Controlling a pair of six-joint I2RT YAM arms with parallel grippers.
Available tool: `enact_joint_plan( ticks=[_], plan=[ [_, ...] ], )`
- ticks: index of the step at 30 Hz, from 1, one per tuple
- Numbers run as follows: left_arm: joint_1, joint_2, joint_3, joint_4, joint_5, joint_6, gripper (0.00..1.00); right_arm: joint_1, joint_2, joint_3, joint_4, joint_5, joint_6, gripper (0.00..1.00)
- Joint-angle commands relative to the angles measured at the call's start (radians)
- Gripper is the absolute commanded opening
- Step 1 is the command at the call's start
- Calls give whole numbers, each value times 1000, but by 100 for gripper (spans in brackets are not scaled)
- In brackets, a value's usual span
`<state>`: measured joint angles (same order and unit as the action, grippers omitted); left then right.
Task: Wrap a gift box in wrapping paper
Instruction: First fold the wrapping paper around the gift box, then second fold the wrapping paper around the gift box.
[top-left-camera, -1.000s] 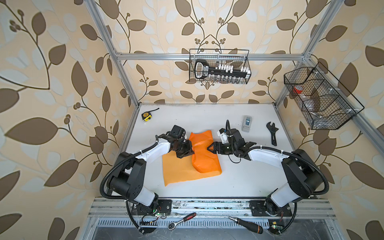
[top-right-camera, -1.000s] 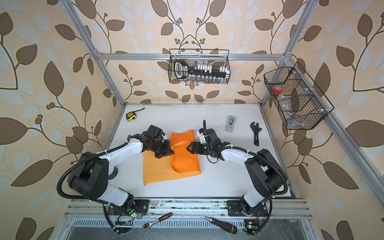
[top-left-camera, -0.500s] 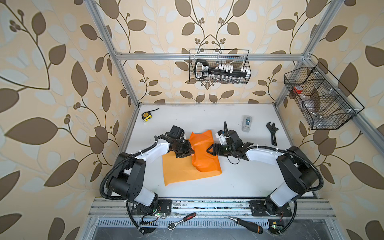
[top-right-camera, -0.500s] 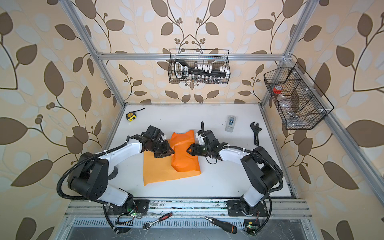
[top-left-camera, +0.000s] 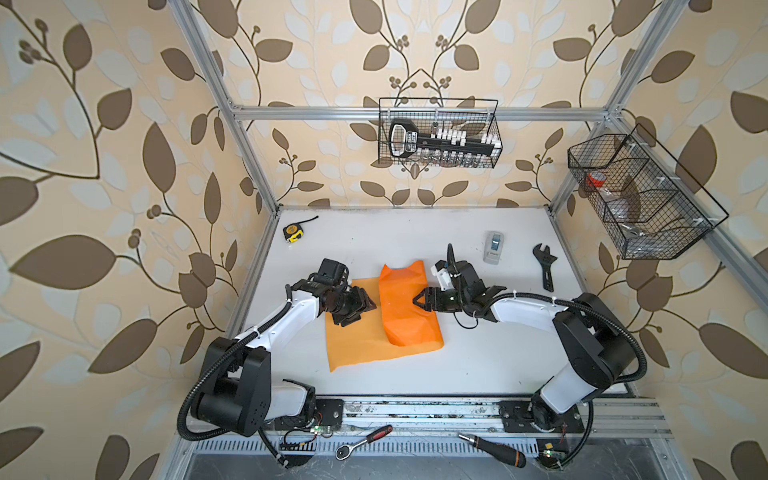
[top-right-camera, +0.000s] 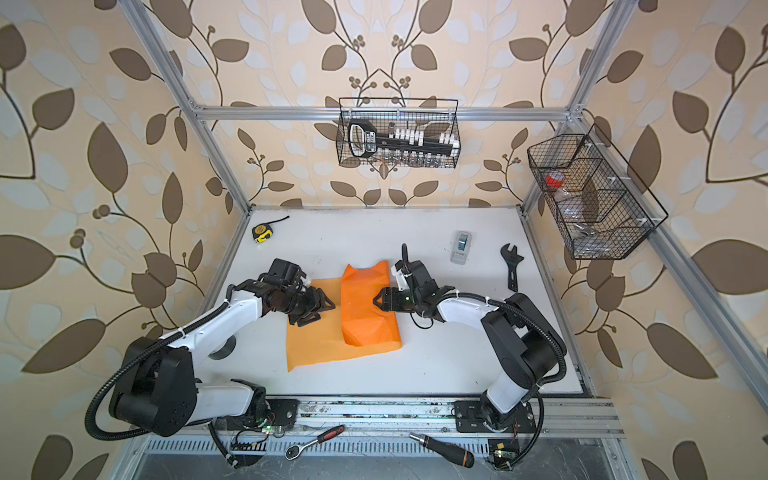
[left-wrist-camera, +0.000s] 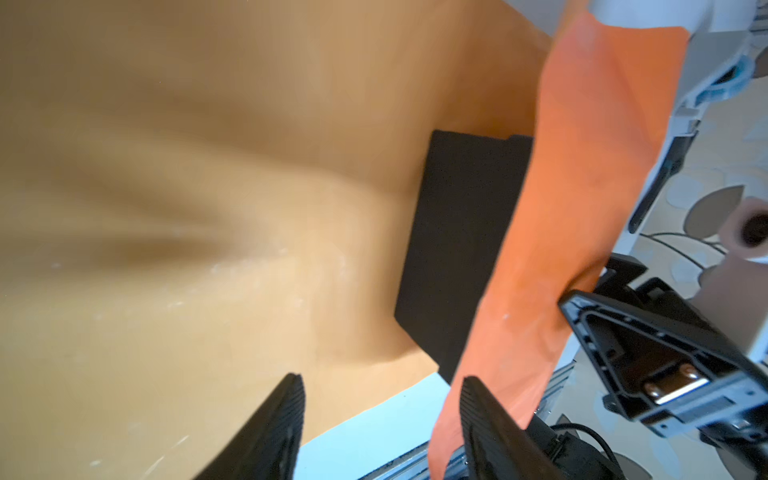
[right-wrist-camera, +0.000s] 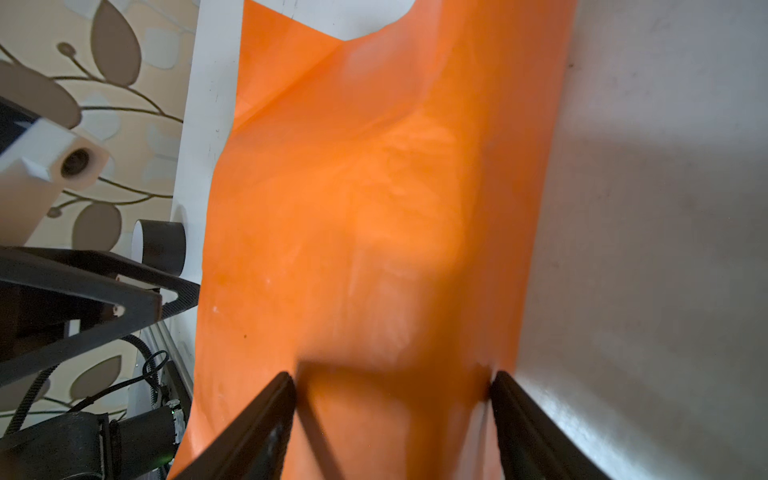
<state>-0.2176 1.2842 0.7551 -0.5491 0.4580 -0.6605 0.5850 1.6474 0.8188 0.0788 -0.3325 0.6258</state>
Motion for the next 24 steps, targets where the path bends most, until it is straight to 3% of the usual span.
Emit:
enact_joint_plan(
  ticks=[1, 5, 7, 9, 18, 24],
  plan=[
    [54, -106, -27, -114, -137, -1, 73, 12, -2, -29, -59, 55, -30, 75],
    [99, -230, -72, -199, -307, -76, 88, 12, -4, -30, -57, 54, -31, 75],
    [117, -292, -117, -195, -357, -115, 97, 12, -5, -30, -54, 52, -31, 76],
    [145, -328, -158, -172, -375, -133, 99, 15, -5, -32, -49, 48, -29, 75],
    [331, -175, -203, 97, -198, -27, 99, 12, -10, -43, -39, 35, -23, 75],
    [384, -32, -175, 229, -118, 24, 99, 12, -17, -43, -30, 27, -17, 75]
  ],
)
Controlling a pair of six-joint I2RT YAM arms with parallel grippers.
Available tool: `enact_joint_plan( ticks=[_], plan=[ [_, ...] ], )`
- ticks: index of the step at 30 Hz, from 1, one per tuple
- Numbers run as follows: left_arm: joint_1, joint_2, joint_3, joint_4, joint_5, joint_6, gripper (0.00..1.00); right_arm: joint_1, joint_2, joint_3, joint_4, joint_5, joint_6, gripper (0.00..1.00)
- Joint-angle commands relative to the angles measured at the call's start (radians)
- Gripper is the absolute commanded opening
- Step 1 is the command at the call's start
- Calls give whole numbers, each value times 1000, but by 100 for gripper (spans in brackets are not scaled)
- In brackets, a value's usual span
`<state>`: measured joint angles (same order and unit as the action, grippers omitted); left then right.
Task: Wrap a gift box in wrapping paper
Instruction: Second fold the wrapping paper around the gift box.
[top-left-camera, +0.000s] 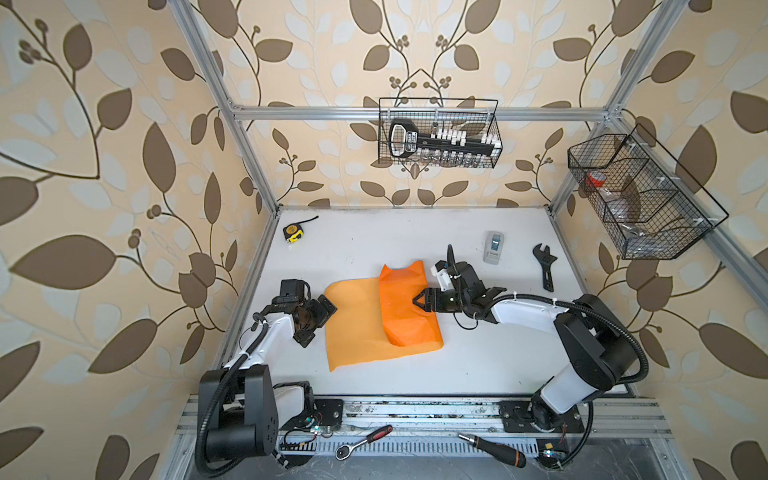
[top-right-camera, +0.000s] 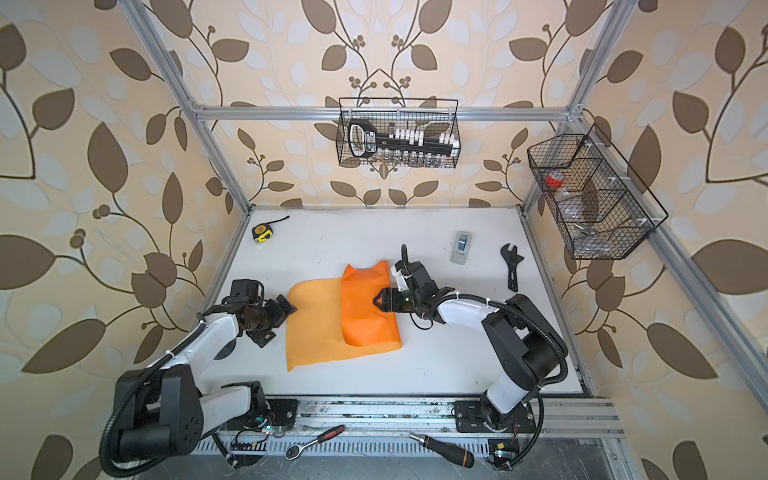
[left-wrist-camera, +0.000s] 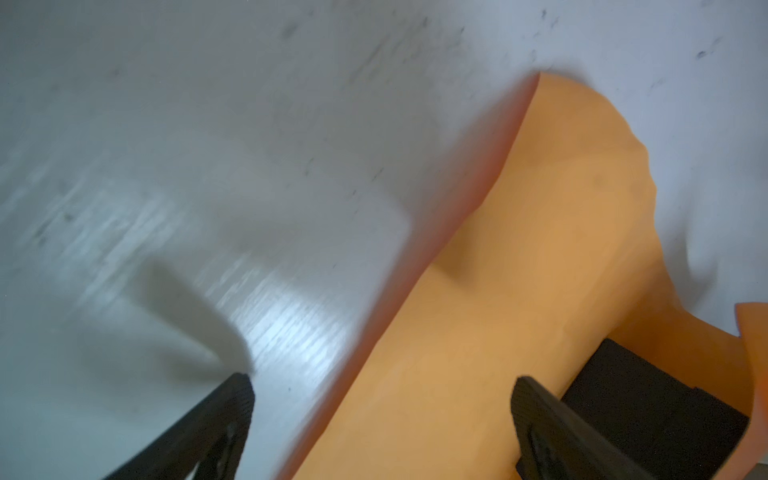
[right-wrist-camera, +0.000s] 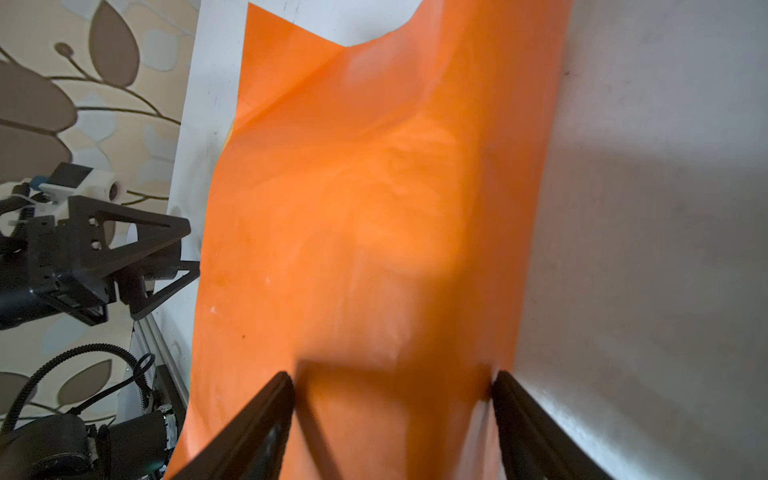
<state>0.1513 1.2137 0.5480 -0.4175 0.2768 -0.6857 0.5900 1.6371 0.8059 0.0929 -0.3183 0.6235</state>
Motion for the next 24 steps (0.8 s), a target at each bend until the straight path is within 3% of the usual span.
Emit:
enact_joint_plan(
  ticks=[1, 8, 15, 24],
  plan=[
    [24, 74, 42, 118, 88, 59, 99, 6, -4, -29, -41, 10, -14, 75],
    [37, 268, 65, 227, 234, 69, 90, 3, 5, -22, -33, -6, -14, 75],
    [37, 252, 52, 273, 322, 70, 85, -2, -2, -20, -35, -11, -15, 75],
    [35, 167, 45, 244, 369, 61, 65, -4, 1, -19, -33, -14, -16, 75]
  ],
)
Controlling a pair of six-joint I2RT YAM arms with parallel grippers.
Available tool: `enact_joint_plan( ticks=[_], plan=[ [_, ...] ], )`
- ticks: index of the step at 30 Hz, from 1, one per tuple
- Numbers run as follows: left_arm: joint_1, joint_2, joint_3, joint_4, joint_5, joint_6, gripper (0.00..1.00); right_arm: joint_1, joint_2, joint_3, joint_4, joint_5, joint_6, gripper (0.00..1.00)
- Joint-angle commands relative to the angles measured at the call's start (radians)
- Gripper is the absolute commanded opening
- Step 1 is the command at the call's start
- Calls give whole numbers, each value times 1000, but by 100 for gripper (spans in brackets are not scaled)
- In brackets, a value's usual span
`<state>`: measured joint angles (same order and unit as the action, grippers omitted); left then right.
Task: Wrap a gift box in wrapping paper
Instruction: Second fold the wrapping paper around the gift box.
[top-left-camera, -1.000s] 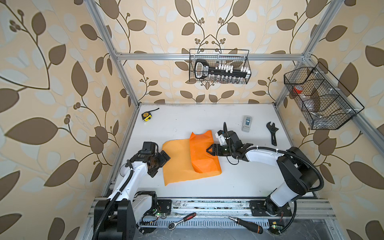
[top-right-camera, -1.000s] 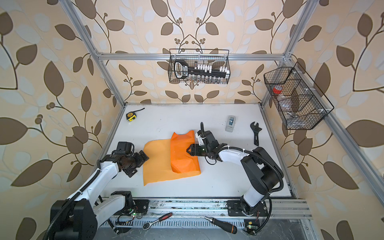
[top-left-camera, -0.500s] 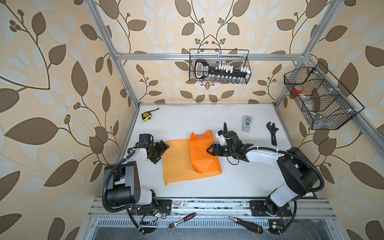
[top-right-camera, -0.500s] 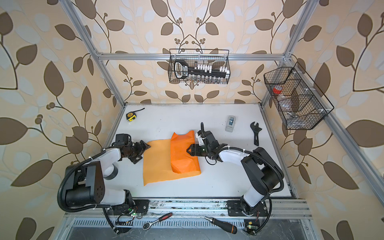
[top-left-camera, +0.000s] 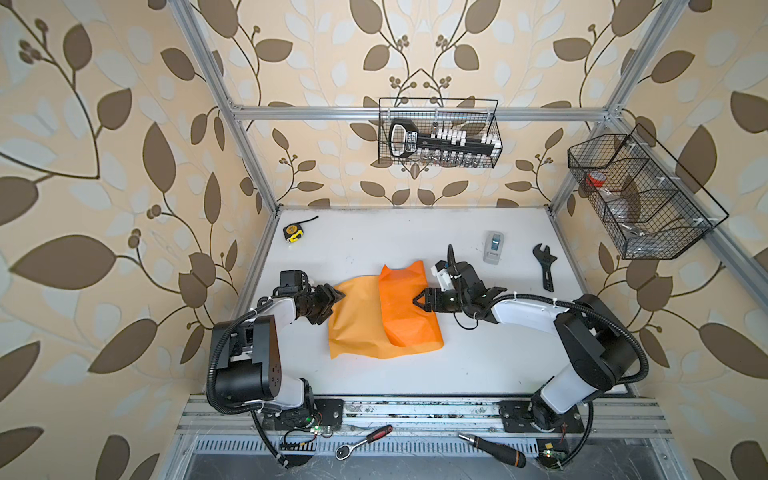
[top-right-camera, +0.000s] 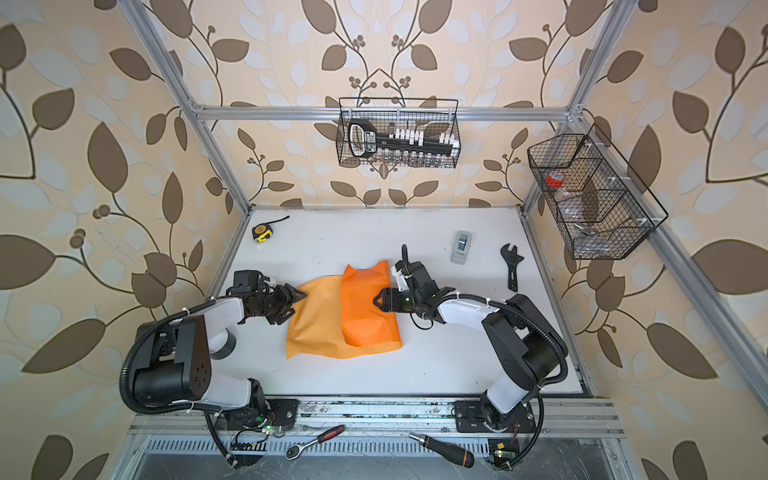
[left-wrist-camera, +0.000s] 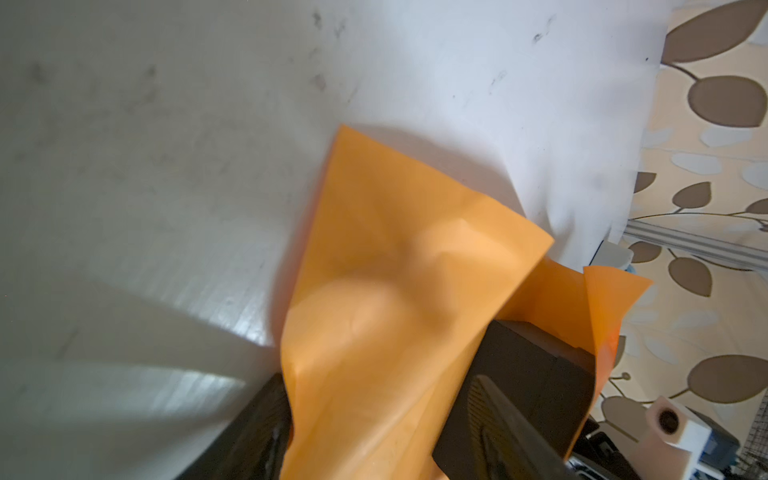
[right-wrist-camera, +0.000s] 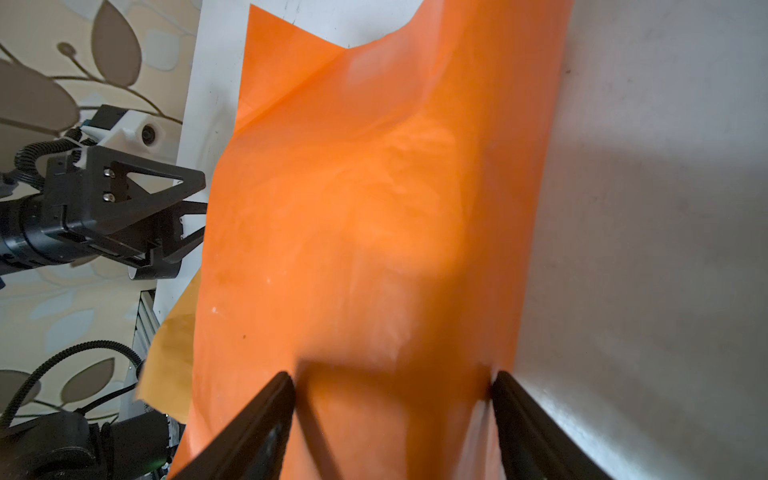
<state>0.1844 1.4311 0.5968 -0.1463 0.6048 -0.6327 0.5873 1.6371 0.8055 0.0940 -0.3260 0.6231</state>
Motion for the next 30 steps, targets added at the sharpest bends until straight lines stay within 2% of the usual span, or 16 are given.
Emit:
enact_joint_plan(
  ticks=[1, 4, 6, 9, 14, 18, 20, 26, 30],
  plan=[
    [1, -57, 2, -53, 23, 16, 62, 0, 2, -19, -34, -7, -15, 75],
    [1, -66, 32, -146, -39, 40, 54, 1, 6, -16, -30, -8, -13, 75],
    [1, -76, 43, -187, -68, 46, 52, 2, 7, -13, -30, -9, -11, 75],
    [1, -94, 33, -219, -85, 45, 53, 4, 9, -11, -30, -9, -10, 75],
    [0, -101, -29, -204, -48, 11, 53, 4, 8, -16, -28, -7, -10, 75],
    [0, -139, -75, -225, -43, -3, 59, 5, 4, -20, -27, -5, -8, 74],
    [-1, -166, -92, -233, -39, -11, 58, 6, 3, -20, -26, -4, -7, 75],
    [-1, -242, -63, -280, -22, -20, 38, 9, 6, -17, -25, -4, -5, 75],
    [-7, -262, -26, -274, 68, -25, 16, 11, 9, -17, -25, -3, -5, 75]
  ],
)
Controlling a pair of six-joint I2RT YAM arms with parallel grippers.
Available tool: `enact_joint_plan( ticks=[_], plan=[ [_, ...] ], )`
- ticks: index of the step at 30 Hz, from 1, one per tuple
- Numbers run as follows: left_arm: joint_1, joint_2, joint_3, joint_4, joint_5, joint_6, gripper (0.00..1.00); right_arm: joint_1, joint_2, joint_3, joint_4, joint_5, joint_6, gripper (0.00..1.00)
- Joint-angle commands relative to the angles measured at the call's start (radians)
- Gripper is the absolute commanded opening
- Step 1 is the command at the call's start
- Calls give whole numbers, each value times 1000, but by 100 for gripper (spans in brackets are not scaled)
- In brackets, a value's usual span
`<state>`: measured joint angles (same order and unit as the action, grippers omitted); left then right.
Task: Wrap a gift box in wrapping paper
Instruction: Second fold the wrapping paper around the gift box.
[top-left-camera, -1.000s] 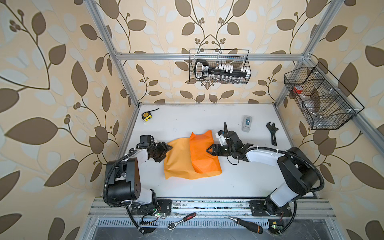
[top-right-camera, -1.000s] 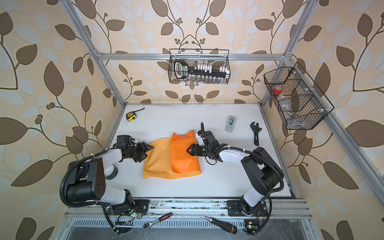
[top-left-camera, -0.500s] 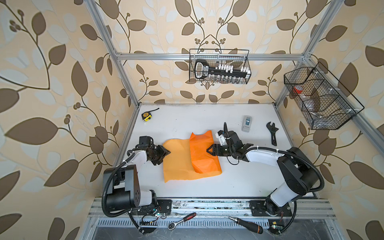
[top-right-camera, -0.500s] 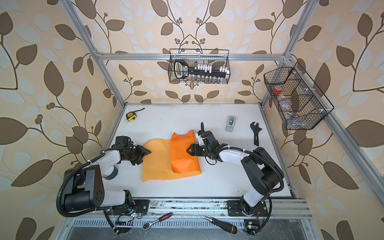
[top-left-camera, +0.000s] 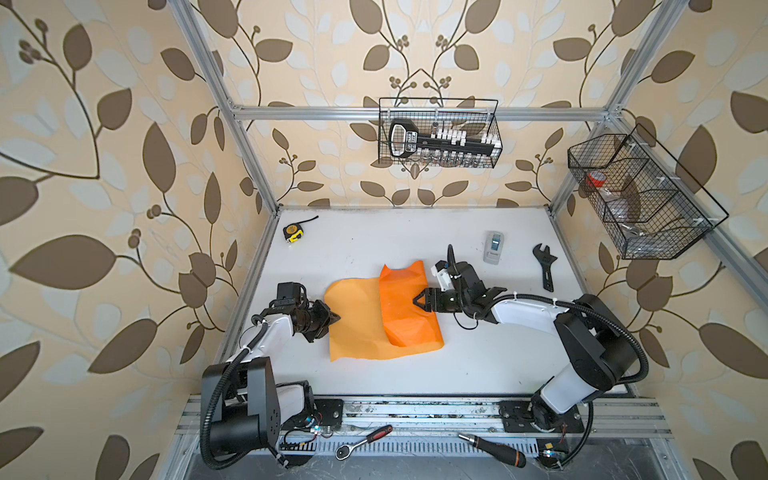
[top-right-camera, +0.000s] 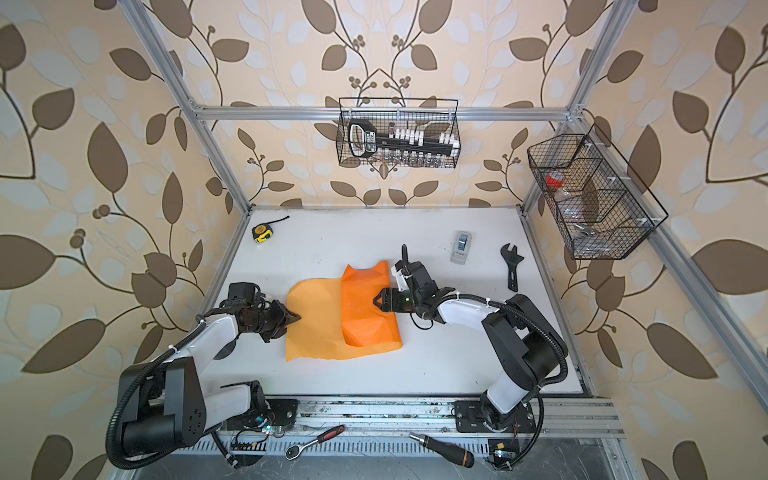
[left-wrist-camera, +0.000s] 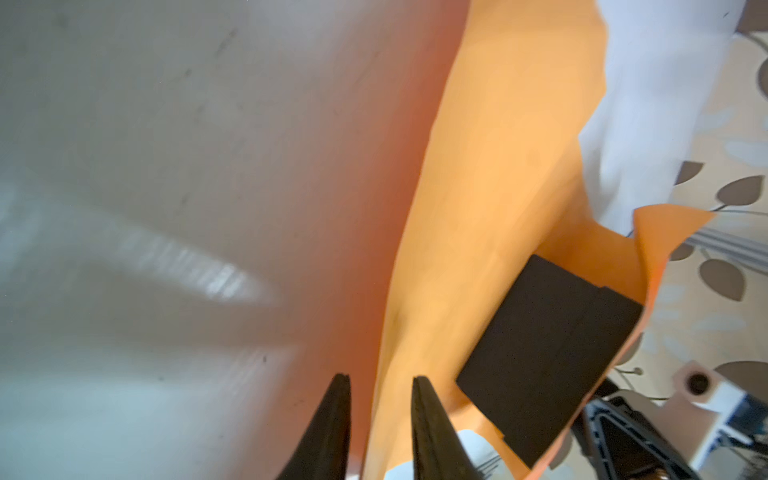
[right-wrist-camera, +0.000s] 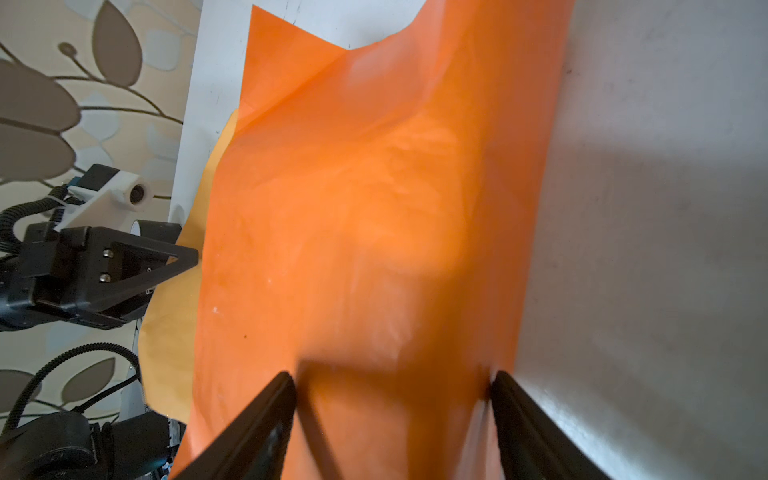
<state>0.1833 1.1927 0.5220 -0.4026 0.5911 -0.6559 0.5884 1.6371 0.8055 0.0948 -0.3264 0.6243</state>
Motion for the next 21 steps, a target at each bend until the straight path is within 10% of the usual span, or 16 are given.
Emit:
enact_joint_plan(
  ticks=[1, 21],
  plan=[
    [-12, -20, 57, -9, 114, -2, 12, 10, 11, -17, -27, -2, -8, 75],
    [-363, 77, 389, -164, 171, 84, 0, 10, 9, -11, -46, 7, -14, 77]
  ],
)
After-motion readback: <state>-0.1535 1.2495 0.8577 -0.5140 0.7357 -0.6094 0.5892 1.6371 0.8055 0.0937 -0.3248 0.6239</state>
